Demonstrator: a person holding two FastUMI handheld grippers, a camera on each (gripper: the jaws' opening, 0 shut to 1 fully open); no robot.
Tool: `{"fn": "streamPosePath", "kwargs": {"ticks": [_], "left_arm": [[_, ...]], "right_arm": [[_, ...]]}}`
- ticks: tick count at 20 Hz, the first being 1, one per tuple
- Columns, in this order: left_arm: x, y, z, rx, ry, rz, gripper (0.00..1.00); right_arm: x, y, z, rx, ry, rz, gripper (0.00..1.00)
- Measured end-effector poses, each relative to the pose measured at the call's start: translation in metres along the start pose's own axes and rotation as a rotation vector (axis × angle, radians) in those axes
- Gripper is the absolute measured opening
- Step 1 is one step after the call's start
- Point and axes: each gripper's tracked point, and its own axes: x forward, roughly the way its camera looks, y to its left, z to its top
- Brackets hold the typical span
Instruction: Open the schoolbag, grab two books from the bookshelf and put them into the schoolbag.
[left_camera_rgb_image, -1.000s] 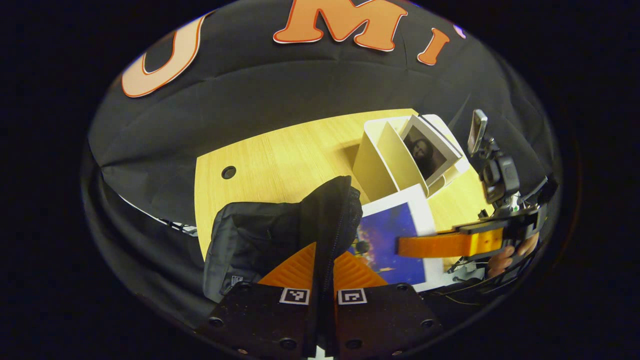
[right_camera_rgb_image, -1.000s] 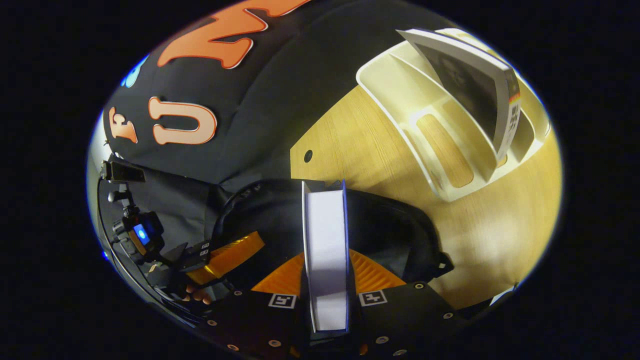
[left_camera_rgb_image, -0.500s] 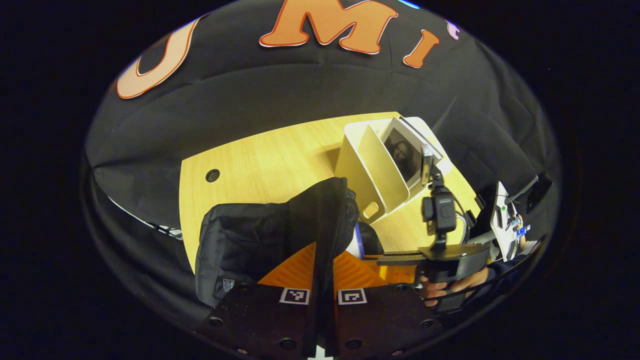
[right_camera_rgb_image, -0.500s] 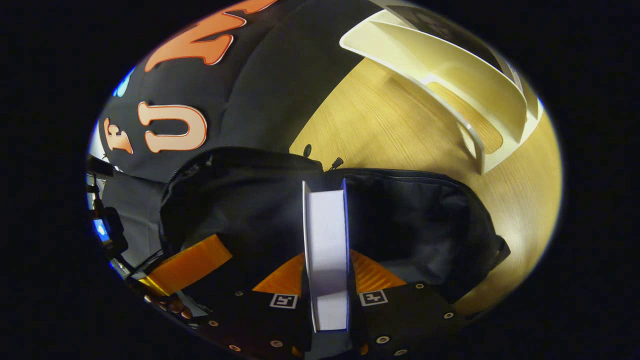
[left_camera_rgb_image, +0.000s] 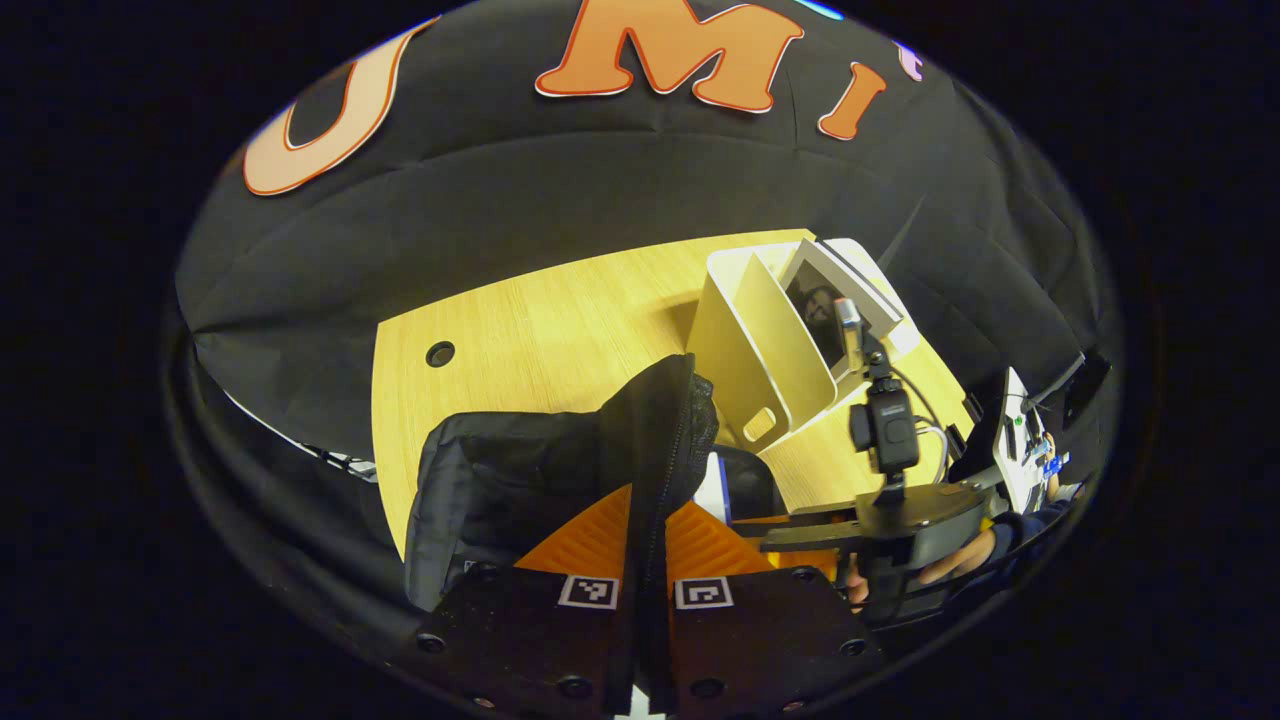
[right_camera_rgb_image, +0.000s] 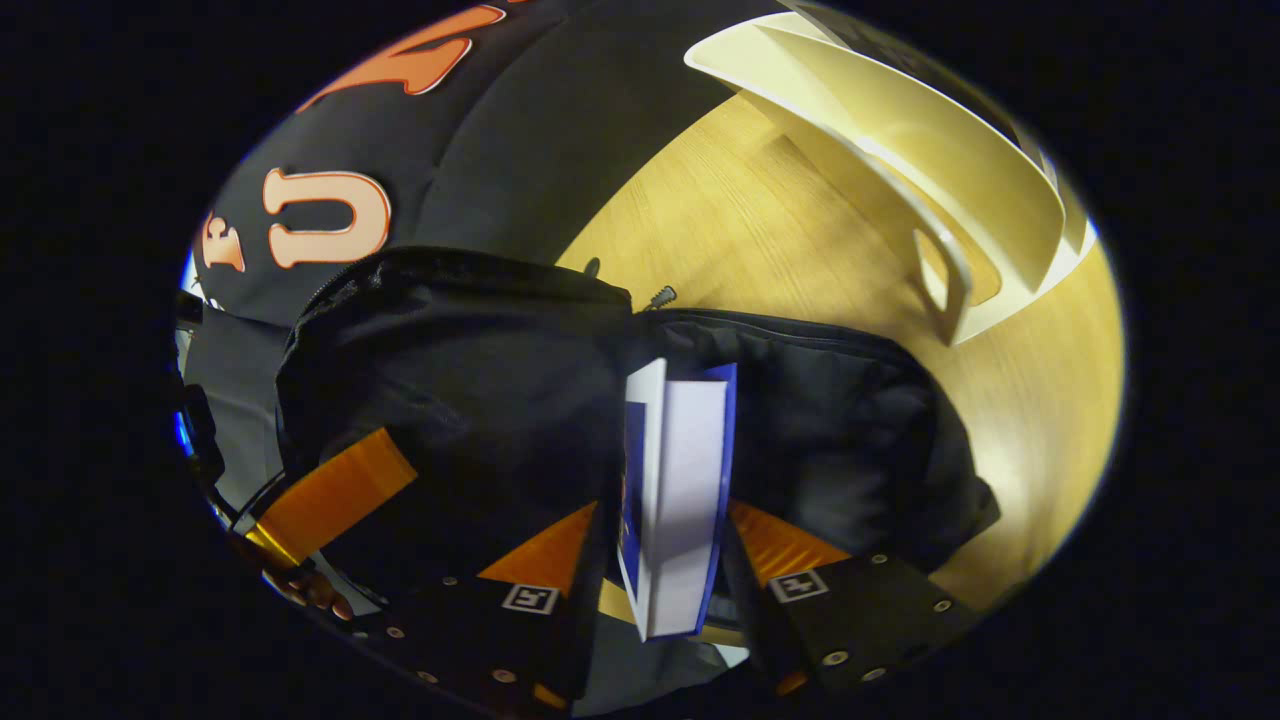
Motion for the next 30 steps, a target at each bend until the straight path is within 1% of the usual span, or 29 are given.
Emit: {"fn": "streamPosePath", "kwargs": {"ticks": [1, 2, 5, 7, 9, 11, 13, 14, 18, 20, 23, 26, 30], "left_arm": [[0.001, 0.000, -0.001, -0.001, 0.001, -0.001, 0.07], [0.002, -0.001, -0.002, -0.005, 0.000, -0.004, 0.07], [0.009, -0.003, -0.005, -0.018, 0.004, -0.007, 0.06], [0.009, -0.005, -0.006, -0.023, 0.001, -0.005, 0.07], [0.009, -0.006, -0.008, -0.020, -0.001, 0.003, 0.07], [0.011, -0.008, -0.010, -0.025, -0.003, 0.005, 0.07], [0.015, -0.010, -0.013, -0.051, -0.002, -0.002, 0.07], [0.017, -0.012, -0.016, -0.071, -0.002, -0.007, 0.07], [0.025, -0.014, -0.022, -0.134, -0.004, -0.008, 0.07], [0.027, -0.014, -0.022, -0.153, -0.004, 0.000, 0.07], [0.032, -0.017, -0.026, -0.193, 0.001, 0.005, 0.07], [0.033, -0.016, -0.026, -0.208, 0.006, 0.025, 0.07], [0.032, -0.017, -0.030, -0.237, 0.017, 0.052, 0.07]], "right_arm": [[-0.008, -0.009, -0.001, -0.031, 0.012, -0.026, 0.73], [-0.021, -0.014, -0.004, -0.059, 0.030, -0.047, 0.78], [-0.050, -0.036, -0.004, -0.144, 0.044, -0.125, 0.82], [-0.071, -0.039, -0.001, -0.194, 0.052, -0.144, 0.86], [-0.096, -0.040, 0.011, -0.251, 0.048, -0.164, 0.87], [-0.125, -0.045, 0.038, -0.325, 0.015, -0.203, 0.88], [-0.154, -0.062, 0.071, -0.370, -0.031, -0.289, 0.89], [-0.166, -0.067, 0.084, -0.382, -0.046, -0.322, 0.90], [-0.201, -0.079, 0.116, -0.405, -0.047, -0.381, 0.90], [-0.217, -0.086, 0.135, -0.411, -0.052, -0.426, 0.90], [-0.229, -0.089, 0.163, -0.436, -0.054, -0.446, 0.90], [-0.231, -0.089, 0.194, -0.460, -0.058, -0.460, 0.90], [-0.217, -0.088, 0.229, -0.472, -0.048, -0.469, 0.91]]}}
